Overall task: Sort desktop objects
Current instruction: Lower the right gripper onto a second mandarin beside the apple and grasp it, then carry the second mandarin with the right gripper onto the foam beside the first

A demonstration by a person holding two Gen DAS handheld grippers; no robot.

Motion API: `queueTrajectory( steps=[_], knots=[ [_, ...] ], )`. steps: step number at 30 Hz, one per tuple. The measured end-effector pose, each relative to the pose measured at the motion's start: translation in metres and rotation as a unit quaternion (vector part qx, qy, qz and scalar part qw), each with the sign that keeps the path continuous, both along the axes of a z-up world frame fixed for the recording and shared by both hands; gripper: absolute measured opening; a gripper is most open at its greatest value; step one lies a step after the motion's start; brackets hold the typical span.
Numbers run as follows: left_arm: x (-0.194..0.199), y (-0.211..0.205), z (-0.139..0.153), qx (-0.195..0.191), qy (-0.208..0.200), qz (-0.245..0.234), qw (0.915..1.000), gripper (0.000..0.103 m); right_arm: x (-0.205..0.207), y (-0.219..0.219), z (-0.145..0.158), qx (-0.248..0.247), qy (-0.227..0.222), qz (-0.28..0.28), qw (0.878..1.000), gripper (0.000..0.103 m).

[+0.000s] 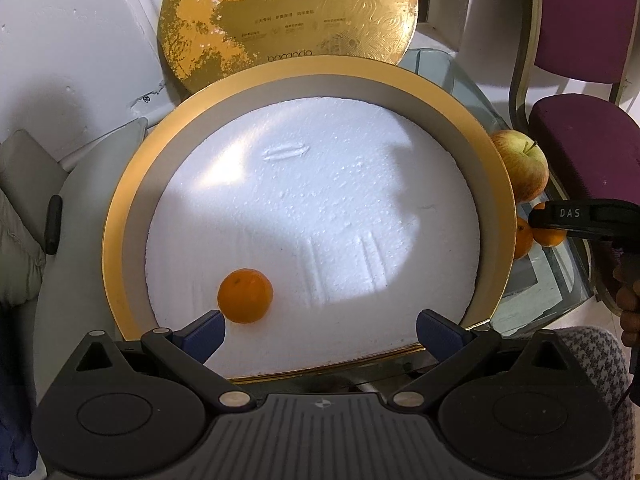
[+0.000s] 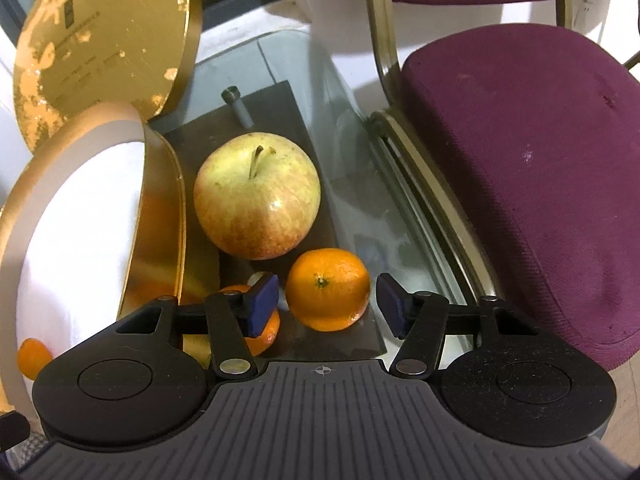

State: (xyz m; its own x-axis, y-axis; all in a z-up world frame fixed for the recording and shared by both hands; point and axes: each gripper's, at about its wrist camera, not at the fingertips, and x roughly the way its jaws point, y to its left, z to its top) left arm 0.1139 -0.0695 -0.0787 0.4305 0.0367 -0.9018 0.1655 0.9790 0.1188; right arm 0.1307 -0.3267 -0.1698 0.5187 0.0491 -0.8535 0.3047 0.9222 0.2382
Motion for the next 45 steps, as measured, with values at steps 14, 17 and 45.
queueTrajectory(
  steps=[14, 17, 45],
  knots=[
    [-0.003, 0.003, 0.003, -0.003, -0.003, 0.004, 1.0, 0.102, 0.002, 0.003, 0.0, -0.009, 0.006, -0.004, 1.0, 0.049],
    [-0.005, 0.005, 0.005, -0.003, -0.006, 0.006, 1.0, 0.102, 0.0, 0.003, 0.002, -0.011, 0.004, -0.007, 1.0, 0.049],
    [-0.081, 0.059, 0.043, -0.027, -0.052, 0.055, 0.9968, 0.102, -0.113, 0.059, 0.092, -0.003, -0.061, 0.046, 0.997, 0.049]
  ],
)
